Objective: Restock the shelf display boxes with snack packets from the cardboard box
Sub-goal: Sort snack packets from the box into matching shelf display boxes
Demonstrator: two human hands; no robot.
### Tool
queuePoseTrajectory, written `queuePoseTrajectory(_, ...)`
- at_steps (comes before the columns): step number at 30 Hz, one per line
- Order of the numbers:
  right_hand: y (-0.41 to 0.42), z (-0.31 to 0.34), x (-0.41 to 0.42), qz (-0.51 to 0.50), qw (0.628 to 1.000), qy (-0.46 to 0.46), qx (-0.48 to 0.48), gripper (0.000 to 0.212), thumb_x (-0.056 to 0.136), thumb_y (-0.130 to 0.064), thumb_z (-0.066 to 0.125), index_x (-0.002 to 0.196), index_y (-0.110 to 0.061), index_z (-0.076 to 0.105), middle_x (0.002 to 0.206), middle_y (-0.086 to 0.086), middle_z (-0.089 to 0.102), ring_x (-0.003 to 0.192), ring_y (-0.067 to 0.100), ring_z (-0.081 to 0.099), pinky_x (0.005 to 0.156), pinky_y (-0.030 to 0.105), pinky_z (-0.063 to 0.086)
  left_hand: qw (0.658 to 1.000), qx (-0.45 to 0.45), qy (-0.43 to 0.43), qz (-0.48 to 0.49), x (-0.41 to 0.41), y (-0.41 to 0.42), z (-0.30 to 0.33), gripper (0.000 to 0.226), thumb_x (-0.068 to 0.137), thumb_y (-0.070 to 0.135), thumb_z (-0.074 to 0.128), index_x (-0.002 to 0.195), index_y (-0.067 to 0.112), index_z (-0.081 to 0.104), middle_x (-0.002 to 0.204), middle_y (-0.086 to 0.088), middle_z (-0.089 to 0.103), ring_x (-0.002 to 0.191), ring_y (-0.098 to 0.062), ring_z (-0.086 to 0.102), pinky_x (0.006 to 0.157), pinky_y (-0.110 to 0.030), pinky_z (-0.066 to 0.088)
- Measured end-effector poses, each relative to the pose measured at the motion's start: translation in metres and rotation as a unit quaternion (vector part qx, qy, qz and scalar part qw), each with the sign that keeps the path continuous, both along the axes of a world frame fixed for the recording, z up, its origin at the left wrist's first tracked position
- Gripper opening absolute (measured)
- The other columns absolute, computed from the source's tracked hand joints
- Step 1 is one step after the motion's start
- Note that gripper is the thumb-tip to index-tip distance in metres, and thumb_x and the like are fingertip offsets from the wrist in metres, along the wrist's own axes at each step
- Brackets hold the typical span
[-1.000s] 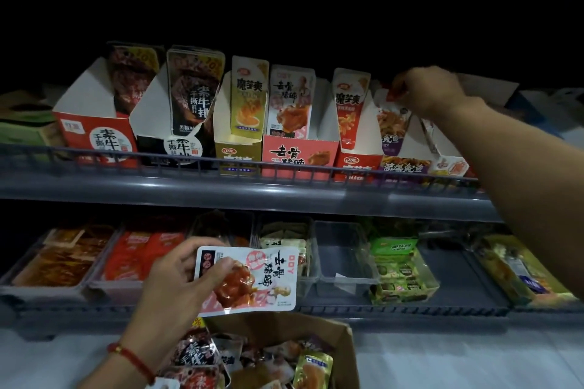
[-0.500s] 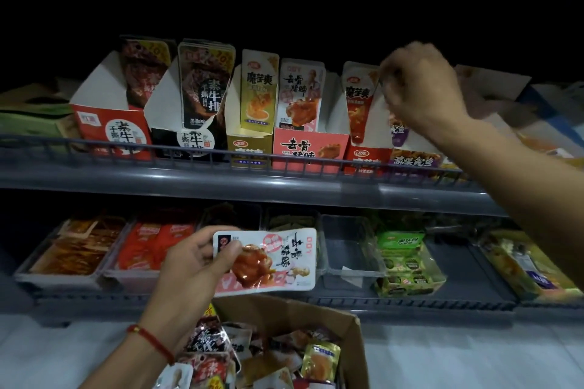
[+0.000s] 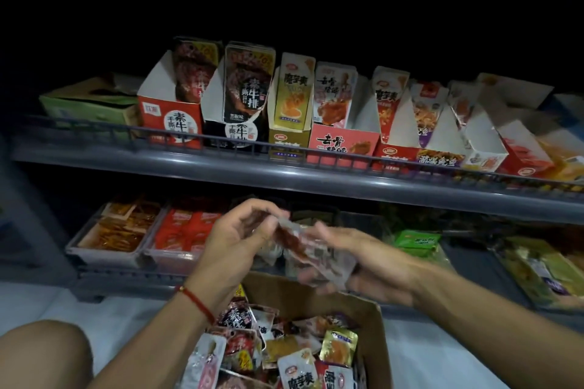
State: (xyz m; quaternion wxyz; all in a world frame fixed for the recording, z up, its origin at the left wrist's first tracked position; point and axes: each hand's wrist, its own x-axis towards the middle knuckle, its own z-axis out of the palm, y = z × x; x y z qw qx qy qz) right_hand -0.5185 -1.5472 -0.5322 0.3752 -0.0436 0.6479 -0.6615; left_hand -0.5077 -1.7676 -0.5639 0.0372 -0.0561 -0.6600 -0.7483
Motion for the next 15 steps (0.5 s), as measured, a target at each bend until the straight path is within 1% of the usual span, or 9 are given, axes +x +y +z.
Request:
queuePoseTrajectory(2, 0.006, 0.004, 0.0, -0.024, 0.997, -0.023, -0.063, 0.063, 0.095, -0.064, 0.049, 0.137, -0.019, 0.062, 0.133, 0.018, 0.065, 0.119, 0.037, 0.062, 0.098, 0.047, 0.052, 0.998, 0.014, -0.027, 0.059, -0.002, -0.005, -0.001, 0.013, 0.095, 0.008, 0.067, 0.099, 0.018, 0.076, 0.105, -0.009, 0.077, 0.104, -0.031, 0.071, 0.099, -0.057, 0.054)
queuePoseTrajectory(3, 0.007, 0.008, -0.001, -0.042, 0.997, -0.005, -0.068, 0.062, 0.097, -0.061, 0.048, 0.138, -0.017, 0.061, 0.133, 0.019, 0.065, 0.119, 0.04, 0.062, 0.097, 0.047, 0.052, 0.995, 0.028, -0.05, 0.079, -0.003, -0.006, -0.001, 0.015, 0.095, 0.009, 0.067, 0.101, 0.02, 0.076, 0.102, -0.009, 0.078, 0.102, -0.031, 0.073, 0.098, -0.059, 0.054)
queuePoseTrajectory(5, 0.007, 0.015, -0.004, -0.086, 0.992, 0.096, 0.0, 0.047, 0.101, -0.042, 0.056, 0.133, -0.009, 0.062, 0.12, 0.018, 0.072, 0.099, 0.033, 0.07, 0.083, 0.043, 0.056, 0.992, 0.038, -0.078, 0.089, -0.004, -0.007, 0.002, 0.018, 0.093, 0.008, 0.069, 0.106, 0.018, 0.075, 0.097, -0.01, 0.08, 0.098, -0.03, 0.075, 0.093, -0.053, 0.058)
queuePoseTrajectory(7, 0.003, 0.026, -0.006, -0.133, 0.965, 0.204, 0.1, 0.03, 0.101, -0.021, 0.059, 0.126, -0.005, 0.062, 0.098, 0.013, 0.077, 0.075, 0.022, 0.068, 0.067, 0.036, 0.053, 0.994, 0.031, -0.074, 0.073, -0.003, -0.006, 0.006, 0.021, 0.091, 0.008, 0.072, 0.11, 0.017, 0.073, 0.094, -0.009, 0.08, 0.094, -0.029, 0.076, 0.081, -0.04, 0.063)
queuePoseTrajectory(8, 0.001, 0.034, -0.007, -0.145, 0.952, 0.236, 0.132, 0.025, 0.101, -0.017, 0.058, 0.123, -0.006, 0.063, 0.092, 0.011, 0.078, 0.069, 0.021, 0.066, 0.062, 0.033, 0.051, 0.995, 0.031, -0.068, 0.066, -0.002, -0.006, 0.008, 0.022, 0.091, 0.01, 0.073, 0.111, 0.019, 0.073, 0.095, -0.007, 0.08, 0.095, -0.027, 0.077, 0.076, -0.034, 0.063)
queuePoseTrajectory(10, -0.001, 0.058, -0.011, -0.159, 0.93, 0.284, 0.173, 0.017, 0.102, -0.017, 0.057, 0.116, -0.013, 0.066, 0.086, 0.008, 0.077, 0.066, 0.02, 0.064, 0.057, 0.029, 0.049, 0.996, 0.035, -0.057, 0.066, 0.0, -0.009, 0.009, 0.023, 0.092, 0.014, 0.073, 0.113, 0.024, 0.073, 0.101, -0.002, 0.08, 0.101, -0.019, 0.075, 0.081, -0.032, 0.059)
queuePoseTrajectory(12, 0.006, 0.09, -0.022, -0.203, 0.869, 0.388, 0.228, 0.01, 0.102, -0.017, 0.059, 0.105, -0.021, 0.067, 0.082, 0.002, 0.077, 0.064, 0.008, 0.068, 0.055, 0.022, 0.054, 0.995, 0.039, -0.054, 0.078, -0.001, -0.016, 0.009, 0.024, 0.093, 0.017, 0.071, 0.115, 0.026, 0.071, 0.107, 0.003, 0.079, 0.108, -0.012, 0.072, 0.089, -0.034, 0.056)
queuePoseTrajectory(14, 0.017, 0.124, -0.043, -0.271, 0.763, 0.52, 0.273, 0.008, 0.101, -0.02, 0.06, 0.099, -0.024, 0.066, 0.081, -0.003, 0.073, 0.062, -0.001, 0.067, 0.053, 0.018, 0.051, 0.993, 0.041, -0.059, 0.094, -0.003, -0.023, 0.01, 0.024, 0.095, 0.015, 0.068, 0.116, 0.027, 0.07, 0.107, 0.005, 0.079, 0.11, -0.011, 0.071, 0.092, -0.036, 0.056)
queuePoseTrajectory(15, 0.022, 0.14, -0.055, -0.297, 0.708, 0.568, 0.296, 0.005, 0.101, -0.024, 0.061, 0.102, -0.026, 0.066, 0.086, -0.006, 0.071, 0.064, 0.0, 0.068, 0.054, 0.021, 0.053, 0.992, 0.04, -0.062, 0.102, -0.005, -0.026, 0.01, 0.024, 0.096, 0.013, 0.068, 0.115, 0.027, 0.069, 0.106, 0.006, 0.079, 0.11, -0.011, 0.07, 0.093, -0.037, 0.056)
